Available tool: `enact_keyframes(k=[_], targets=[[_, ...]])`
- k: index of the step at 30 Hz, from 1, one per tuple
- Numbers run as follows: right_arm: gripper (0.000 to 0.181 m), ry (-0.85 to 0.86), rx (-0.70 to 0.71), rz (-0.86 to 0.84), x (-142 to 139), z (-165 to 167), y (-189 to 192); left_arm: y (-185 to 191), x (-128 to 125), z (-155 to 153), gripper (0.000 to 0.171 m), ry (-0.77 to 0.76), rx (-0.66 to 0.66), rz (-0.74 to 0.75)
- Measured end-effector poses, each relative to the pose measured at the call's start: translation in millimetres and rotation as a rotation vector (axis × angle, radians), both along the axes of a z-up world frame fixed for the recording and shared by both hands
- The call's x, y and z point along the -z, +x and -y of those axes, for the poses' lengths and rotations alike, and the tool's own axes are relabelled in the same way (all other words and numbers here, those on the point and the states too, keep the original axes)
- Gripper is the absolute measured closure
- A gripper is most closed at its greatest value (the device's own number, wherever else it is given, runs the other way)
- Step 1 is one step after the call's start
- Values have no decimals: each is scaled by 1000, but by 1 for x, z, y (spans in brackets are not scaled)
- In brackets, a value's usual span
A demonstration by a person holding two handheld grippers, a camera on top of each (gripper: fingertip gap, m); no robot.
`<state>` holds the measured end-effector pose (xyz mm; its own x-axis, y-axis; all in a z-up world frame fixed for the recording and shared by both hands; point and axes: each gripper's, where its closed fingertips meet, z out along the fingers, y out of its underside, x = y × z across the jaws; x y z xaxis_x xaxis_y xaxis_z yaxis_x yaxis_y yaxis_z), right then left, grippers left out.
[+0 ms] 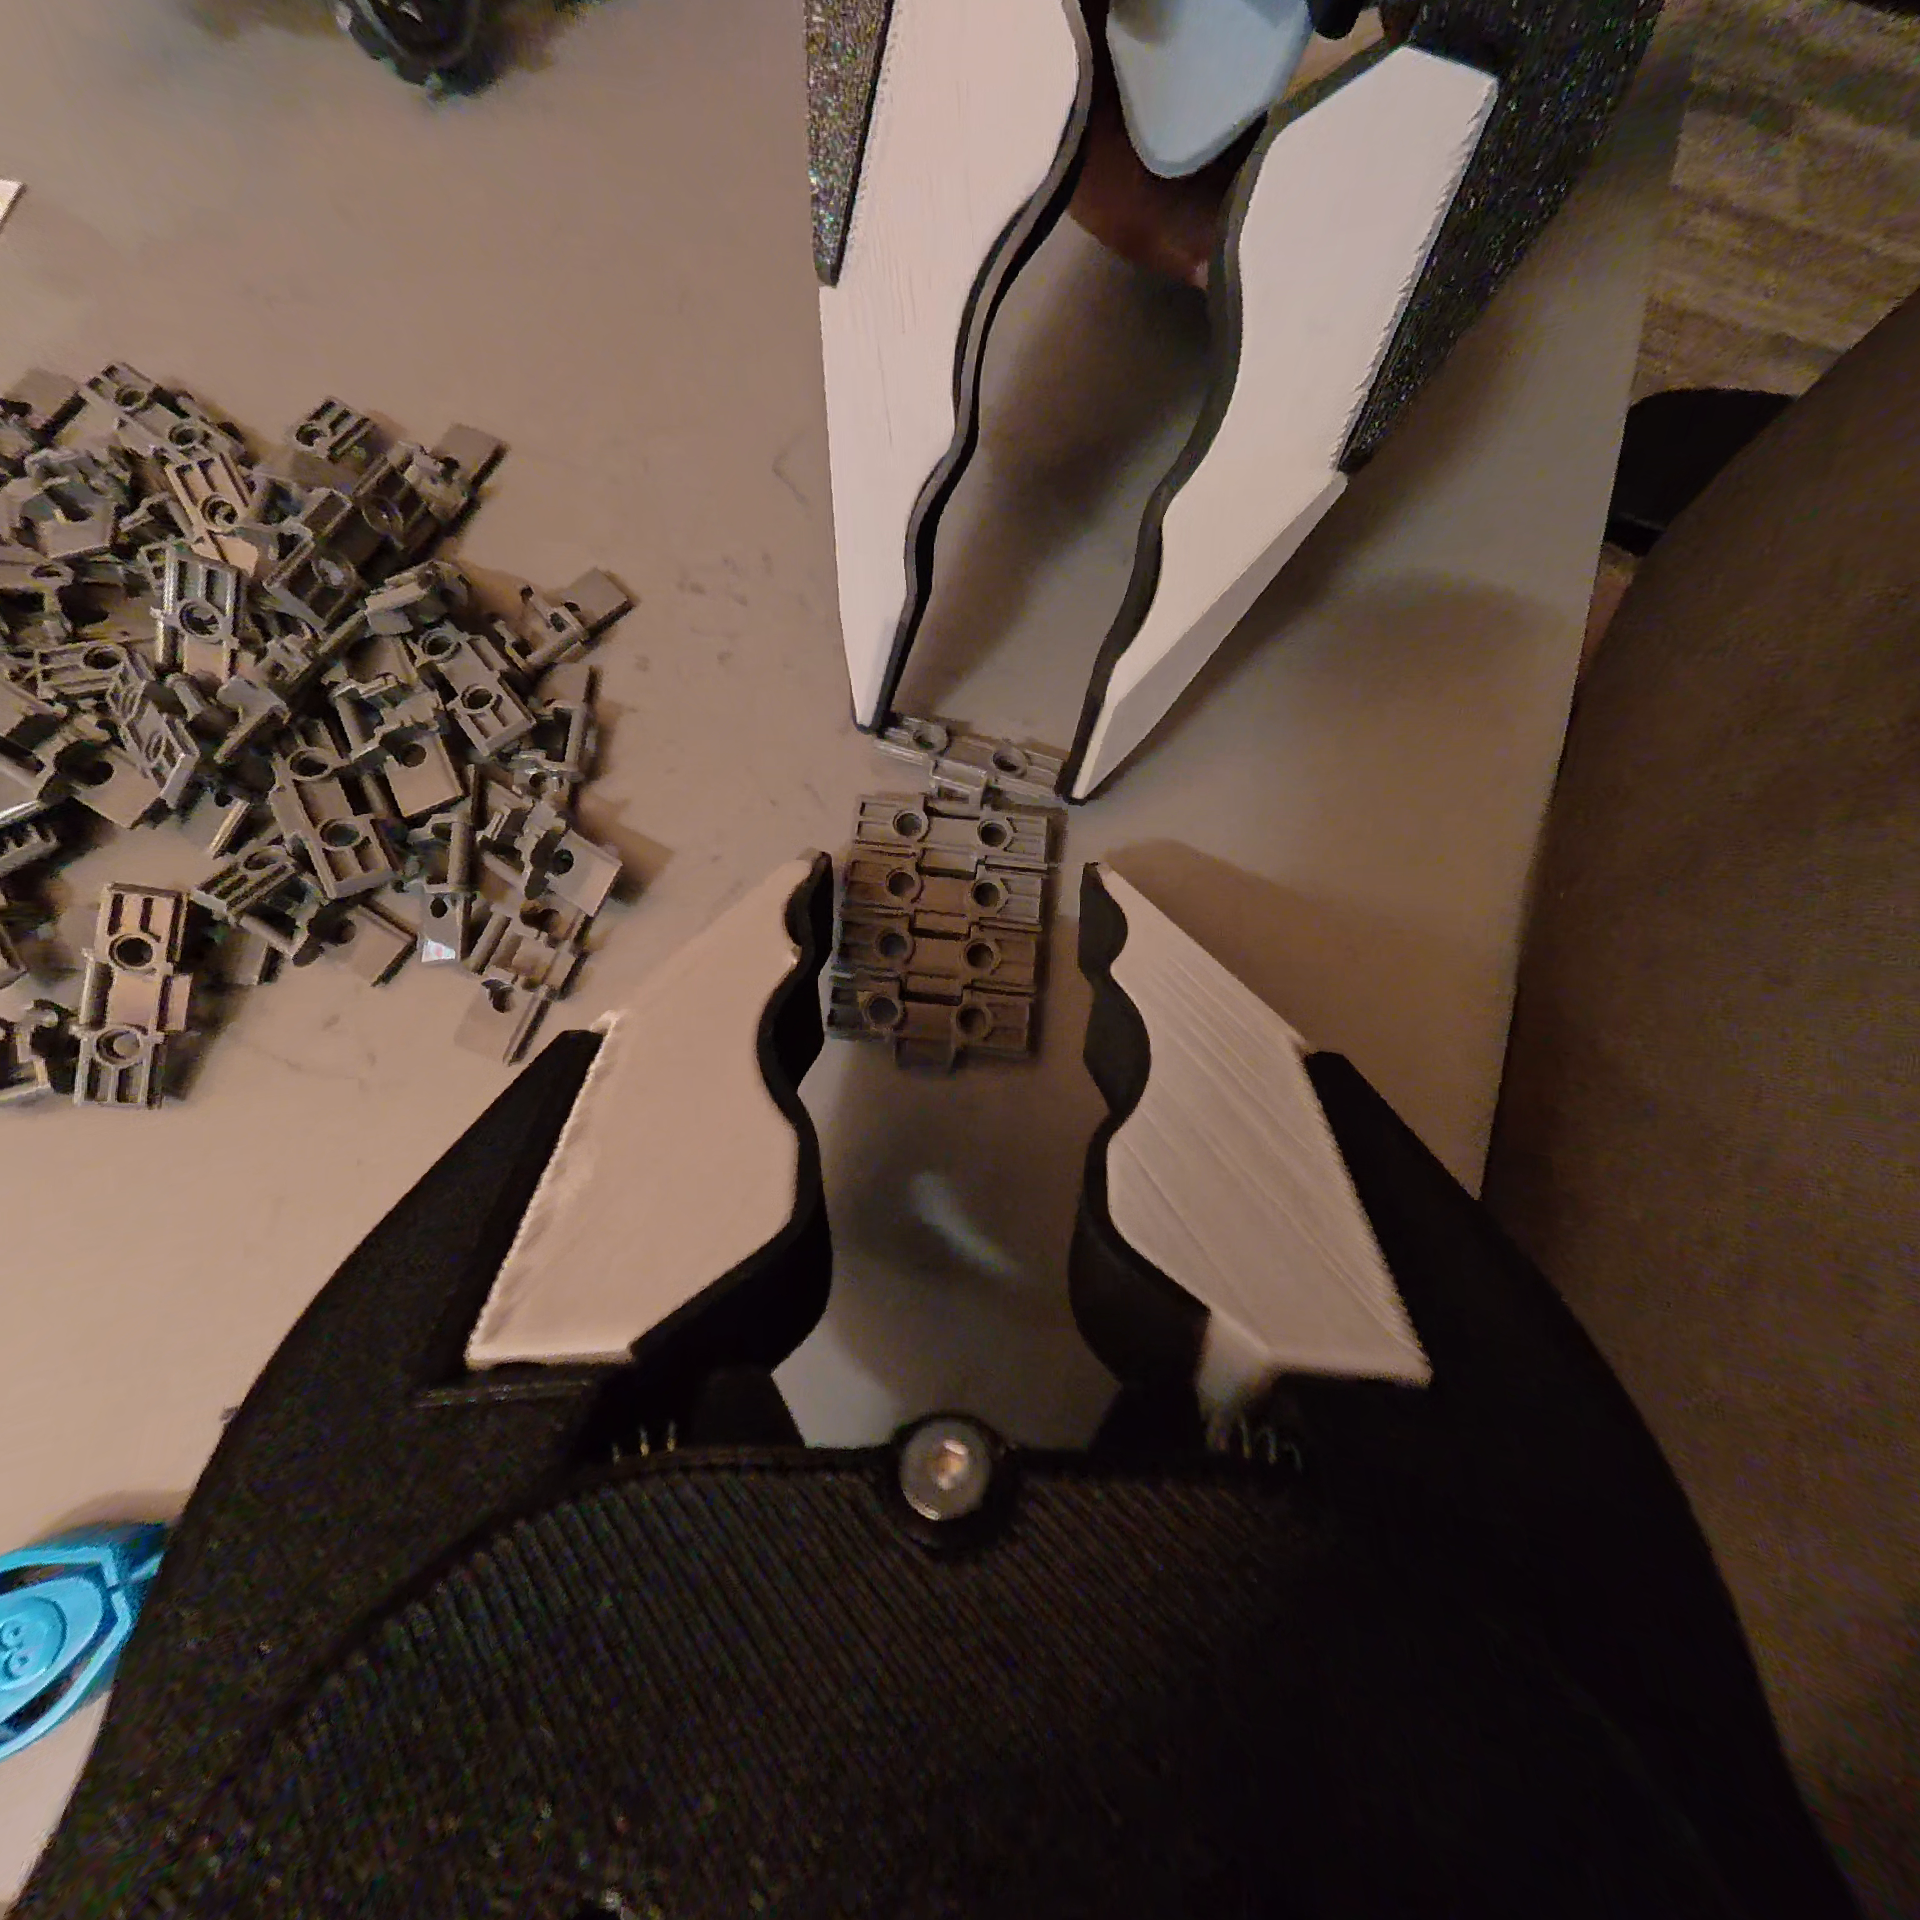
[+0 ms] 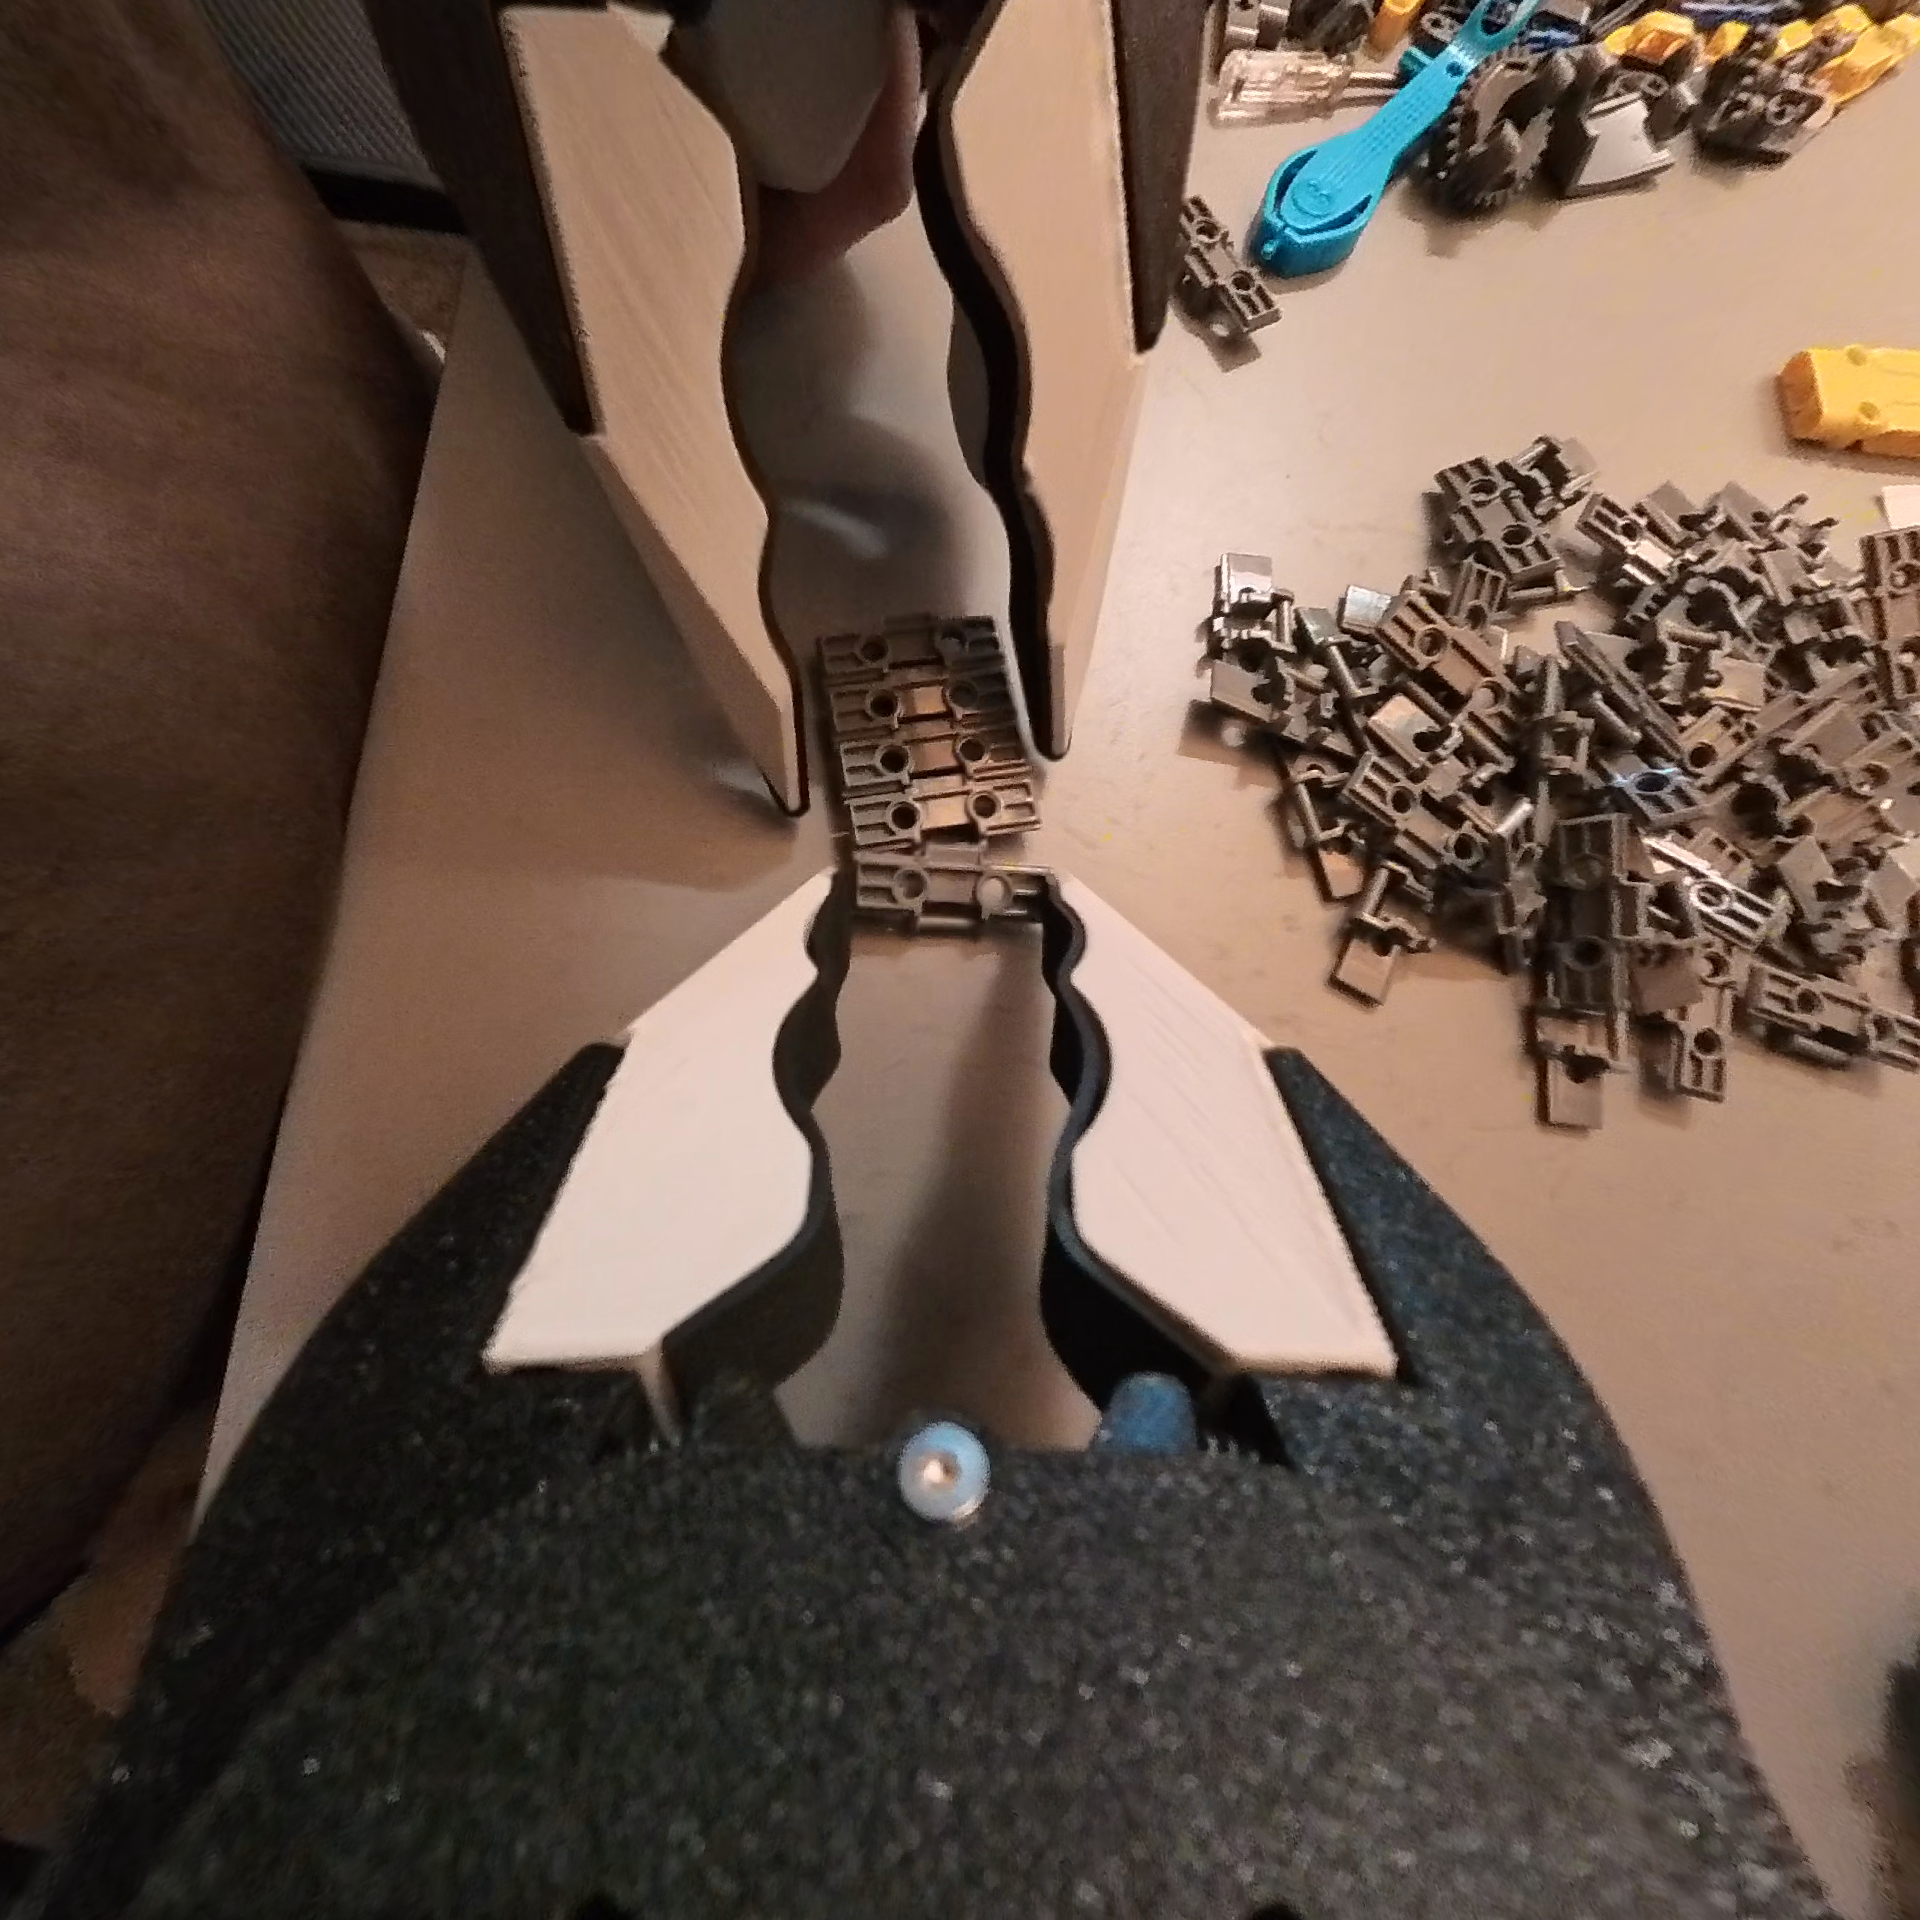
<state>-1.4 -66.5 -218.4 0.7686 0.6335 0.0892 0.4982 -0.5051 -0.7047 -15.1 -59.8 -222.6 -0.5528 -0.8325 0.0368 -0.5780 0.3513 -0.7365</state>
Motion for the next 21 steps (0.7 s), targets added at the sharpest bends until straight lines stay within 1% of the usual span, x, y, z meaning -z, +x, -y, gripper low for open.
enact_keyframes(k=[6,13,14,16,18,21], targets=[[145,6,-51,25,0,0,-4,0,2,1,134,5,3,-11],[145,11,-68,31,1,3,-7,-1,3,4,133,18,29,-11],[144,13,-65,34,1,4,-7,-2,3,5,133,20,33,-11],[139,15,-57,41,2,5,-6,-3,4,7,124,18,48,-19],[133,11,-47,18,1,7,-8,-4,4,8,122,15,54,-20],[133,9,-15,-50,-5,9,-8,-4,-2,8,121,10,60,-14]])
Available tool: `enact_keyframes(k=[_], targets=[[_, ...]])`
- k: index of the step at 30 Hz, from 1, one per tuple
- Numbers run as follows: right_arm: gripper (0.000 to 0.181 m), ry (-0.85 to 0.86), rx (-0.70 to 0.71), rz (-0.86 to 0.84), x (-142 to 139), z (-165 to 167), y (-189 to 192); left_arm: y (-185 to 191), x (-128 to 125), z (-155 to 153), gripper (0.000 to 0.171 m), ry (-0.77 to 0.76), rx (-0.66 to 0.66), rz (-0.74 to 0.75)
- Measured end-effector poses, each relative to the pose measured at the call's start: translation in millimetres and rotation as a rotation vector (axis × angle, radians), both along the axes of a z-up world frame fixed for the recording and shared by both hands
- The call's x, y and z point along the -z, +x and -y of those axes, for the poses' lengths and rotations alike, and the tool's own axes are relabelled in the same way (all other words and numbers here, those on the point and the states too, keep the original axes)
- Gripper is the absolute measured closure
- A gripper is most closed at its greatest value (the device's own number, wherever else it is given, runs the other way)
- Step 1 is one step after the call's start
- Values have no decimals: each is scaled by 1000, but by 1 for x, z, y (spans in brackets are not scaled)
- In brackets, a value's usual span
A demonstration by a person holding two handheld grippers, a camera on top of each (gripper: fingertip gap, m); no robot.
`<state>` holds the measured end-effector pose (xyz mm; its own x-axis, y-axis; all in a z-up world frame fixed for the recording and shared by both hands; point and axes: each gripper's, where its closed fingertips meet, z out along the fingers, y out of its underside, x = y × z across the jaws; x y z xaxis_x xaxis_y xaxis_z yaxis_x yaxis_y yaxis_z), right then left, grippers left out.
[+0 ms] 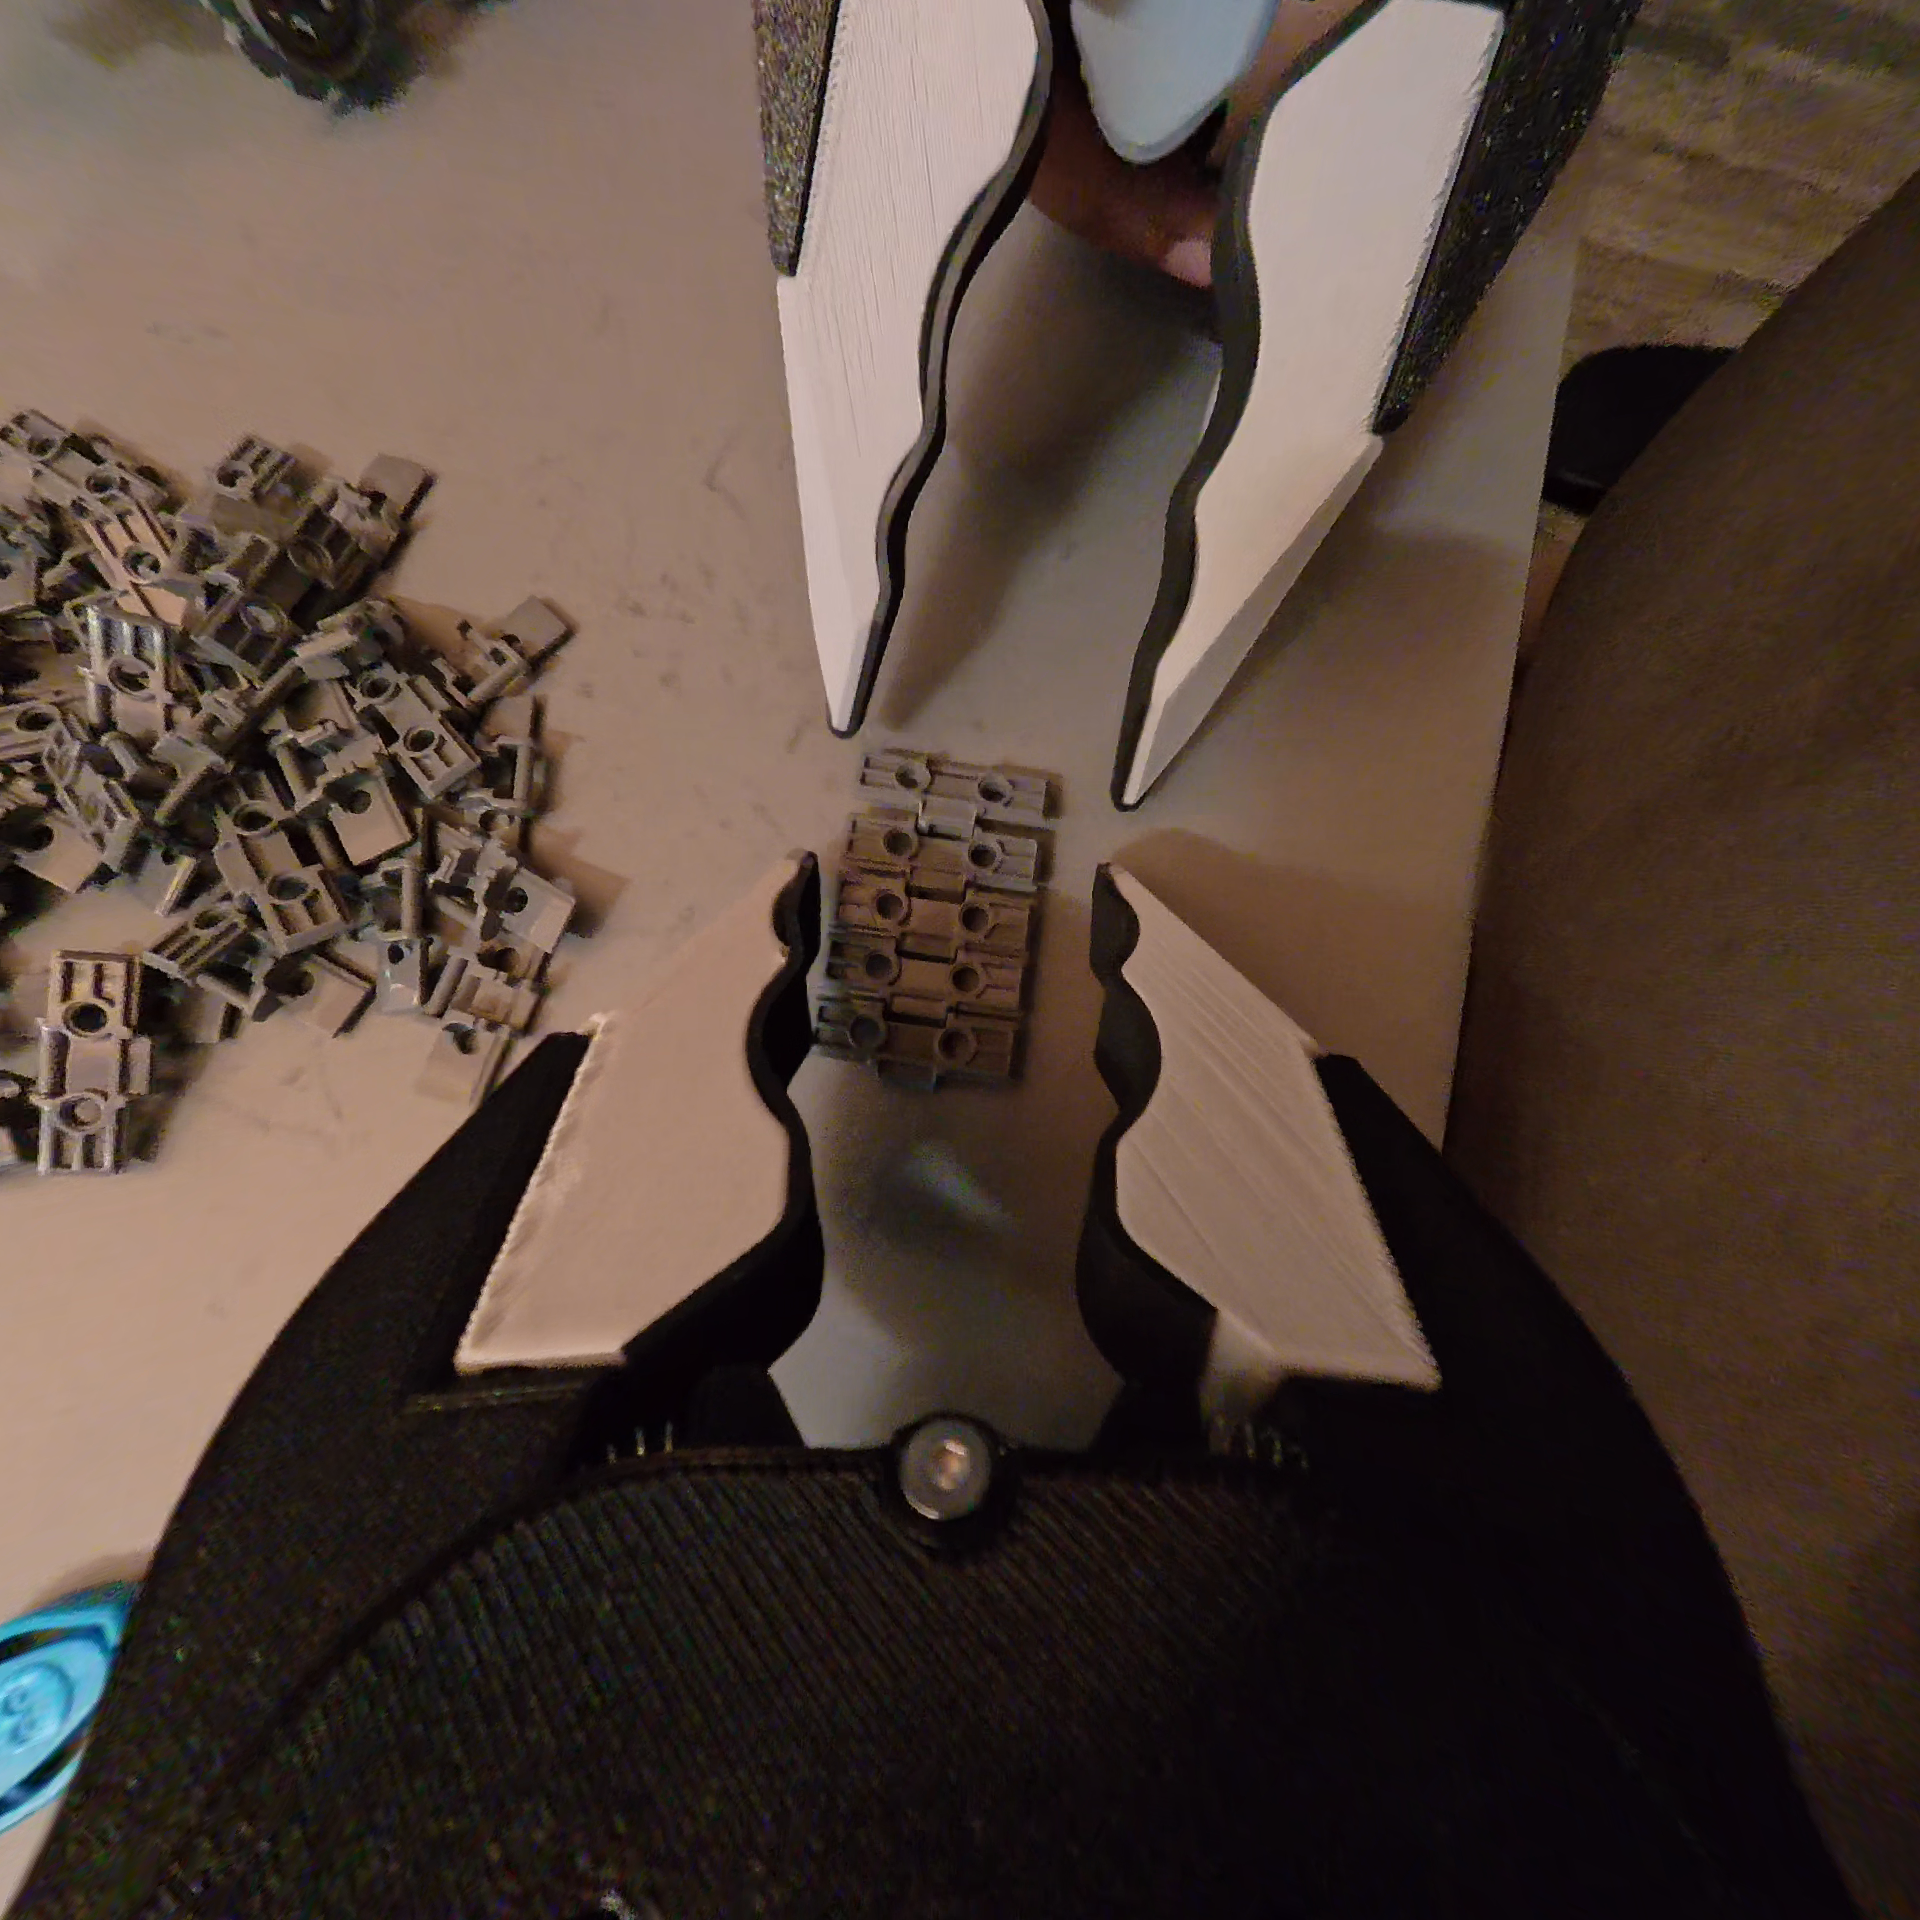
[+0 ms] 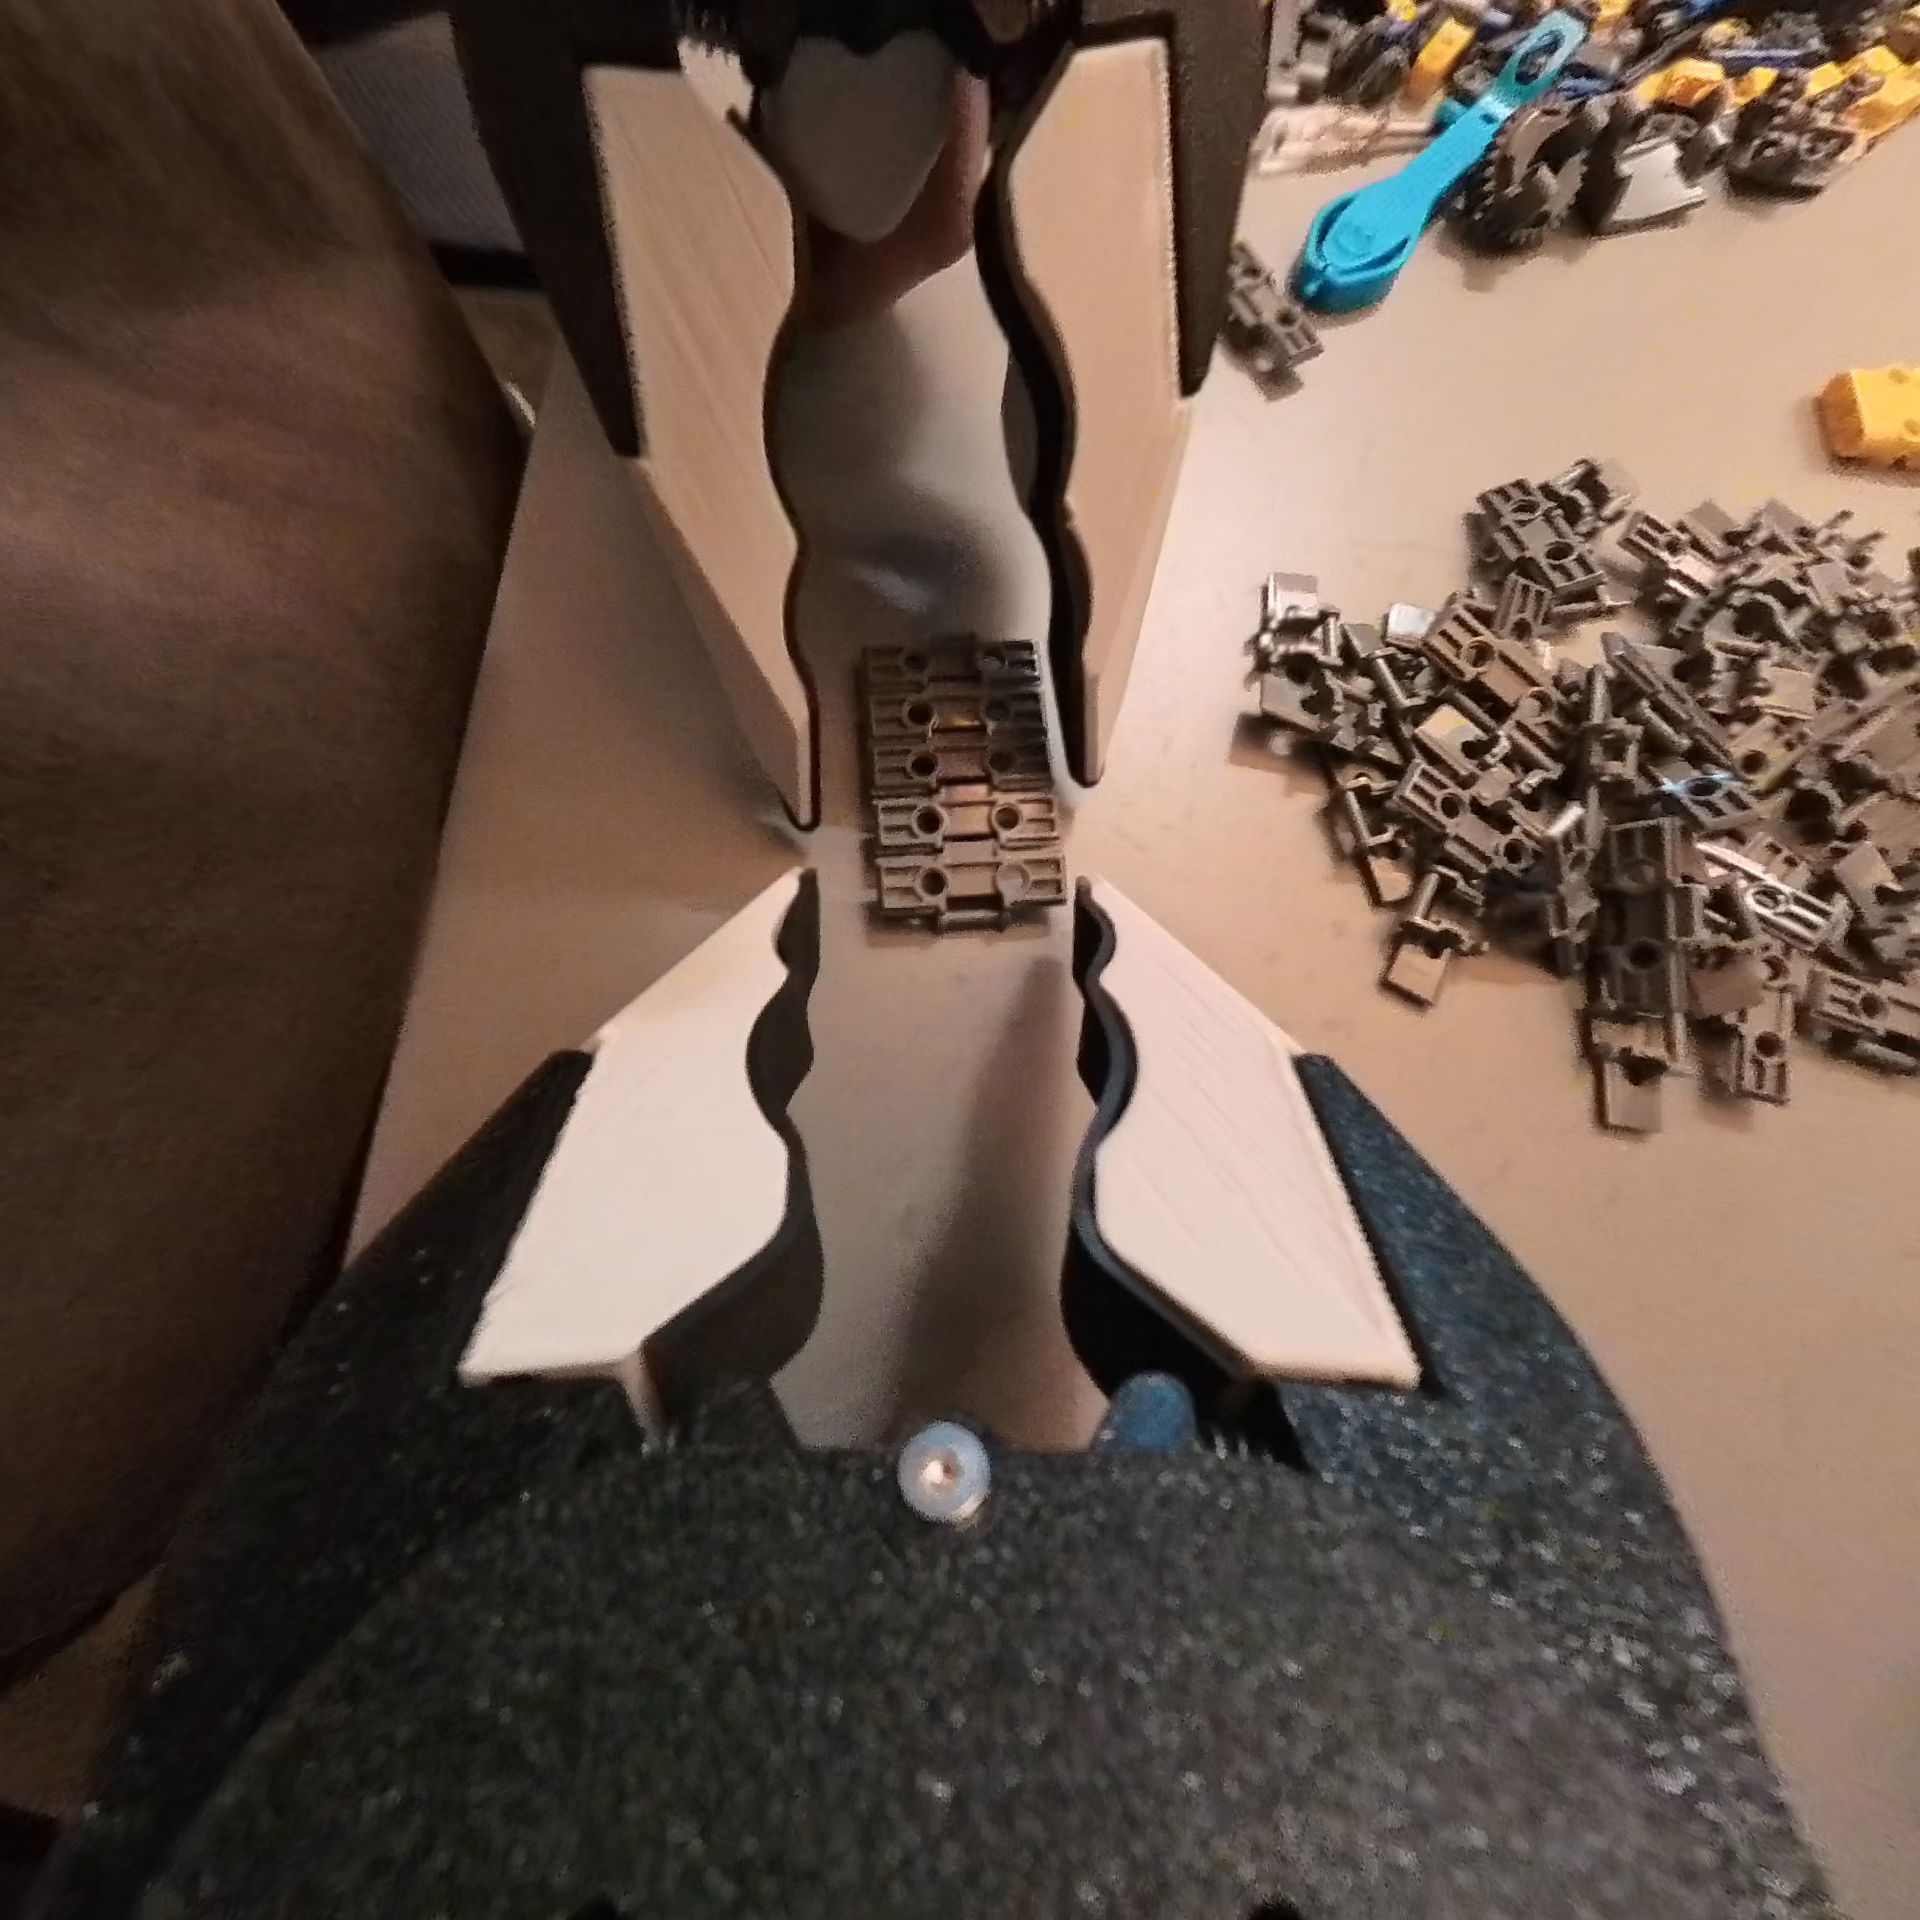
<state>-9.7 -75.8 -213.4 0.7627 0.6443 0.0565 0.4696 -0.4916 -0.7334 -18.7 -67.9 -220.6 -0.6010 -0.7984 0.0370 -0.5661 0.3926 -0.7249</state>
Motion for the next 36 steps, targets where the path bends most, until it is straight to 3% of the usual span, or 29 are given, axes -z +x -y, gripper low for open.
enact_keyframes(k=[5,8,11,21,36], targets=[[169,-6,81,-157,-12,-7,-3,4,-4,-1,120,12,23,20],[181,-26,94,-135,-6,-9,-1,5,1,-1,124,21,36,13],[181,-37,87,-103,1,-9,0,5,4,0,134,17,47,23],[181,-86,130,-164,3,-9,-1,5,4,1,134,17,56,23],[181,-228,195,-102,5,-8,-1,4,5,3,134,11,67,14]])
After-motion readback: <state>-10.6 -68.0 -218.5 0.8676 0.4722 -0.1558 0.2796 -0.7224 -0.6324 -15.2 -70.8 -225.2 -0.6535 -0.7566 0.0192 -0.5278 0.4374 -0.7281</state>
